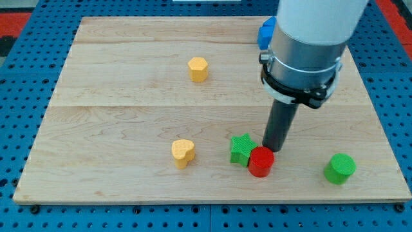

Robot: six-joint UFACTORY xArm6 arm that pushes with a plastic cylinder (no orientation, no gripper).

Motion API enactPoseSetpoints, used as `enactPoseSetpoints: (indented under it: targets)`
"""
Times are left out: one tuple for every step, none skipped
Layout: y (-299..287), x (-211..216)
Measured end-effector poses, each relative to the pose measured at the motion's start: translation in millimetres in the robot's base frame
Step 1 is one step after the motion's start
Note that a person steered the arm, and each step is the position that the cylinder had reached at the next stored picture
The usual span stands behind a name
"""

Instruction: Move the red circle towards the center left

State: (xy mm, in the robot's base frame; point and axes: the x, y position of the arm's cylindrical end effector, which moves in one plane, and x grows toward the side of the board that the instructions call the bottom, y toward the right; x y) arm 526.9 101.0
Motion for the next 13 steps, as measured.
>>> enactPoseSetpoints:
  targets:
    - [-3.5, -0.6]
    - [19.1, 9.2]
    - [33.0, 21.1]
    - [-33.2, 49.2]
    - [-34.6, 51.1]
    - [-30.6, 52.0]
    - [-117.9, 60.5]
    - [-200.4, 60.4]
    - [-140.5, 59.1]
    - [-143.4, 91.9]
    - [-149.1, 92.0]
    - [-184.7, 91.3]
    - [-211.4, 90.6]
